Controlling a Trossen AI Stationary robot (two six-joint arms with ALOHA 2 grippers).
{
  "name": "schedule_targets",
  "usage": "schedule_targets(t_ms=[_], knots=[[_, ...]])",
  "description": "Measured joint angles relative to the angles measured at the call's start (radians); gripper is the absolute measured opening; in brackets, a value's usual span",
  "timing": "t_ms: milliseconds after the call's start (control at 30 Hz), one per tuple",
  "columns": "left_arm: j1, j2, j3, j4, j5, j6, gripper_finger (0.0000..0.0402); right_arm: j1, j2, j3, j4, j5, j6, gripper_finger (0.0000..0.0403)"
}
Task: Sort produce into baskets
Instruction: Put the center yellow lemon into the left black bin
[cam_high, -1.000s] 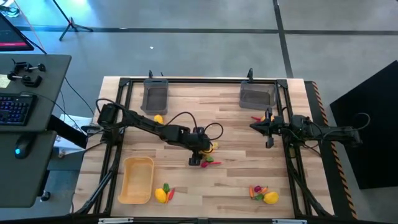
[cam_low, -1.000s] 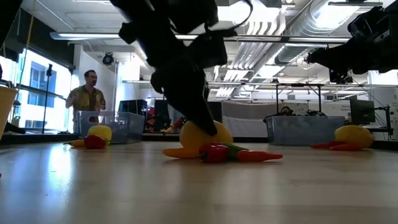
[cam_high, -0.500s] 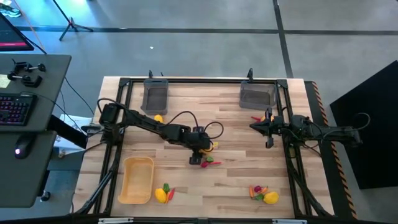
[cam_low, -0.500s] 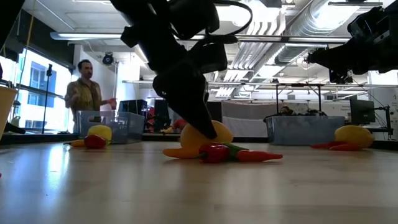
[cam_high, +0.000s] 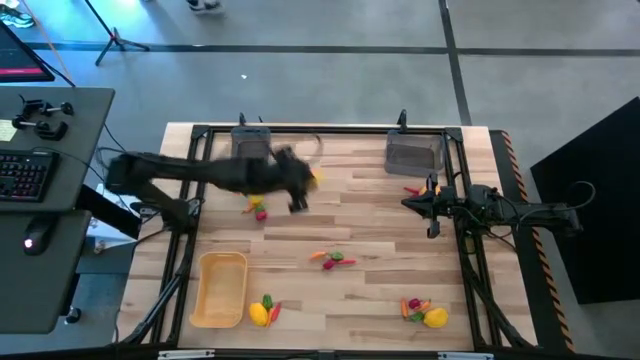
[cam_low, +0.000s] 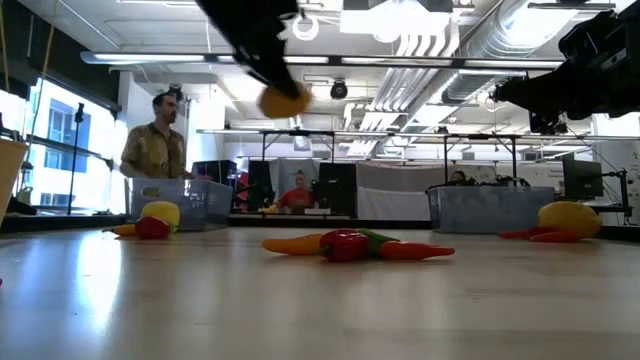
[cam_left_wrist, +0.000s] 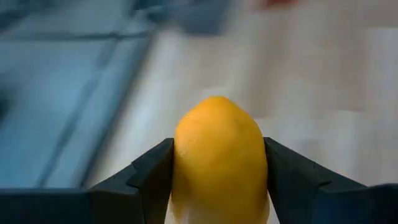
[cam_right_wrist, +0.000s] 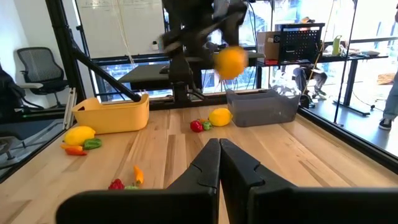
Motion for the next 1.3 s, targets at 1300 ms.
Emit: schedule_targets(t_ms=[1300], knots=[[0.470, -0.273, -0.304, -0.276, -0.101, -0.338, 0.0293, 0.000, 0.000, 0.000, 0.000, 0.000, 0.000, 0.0000]])
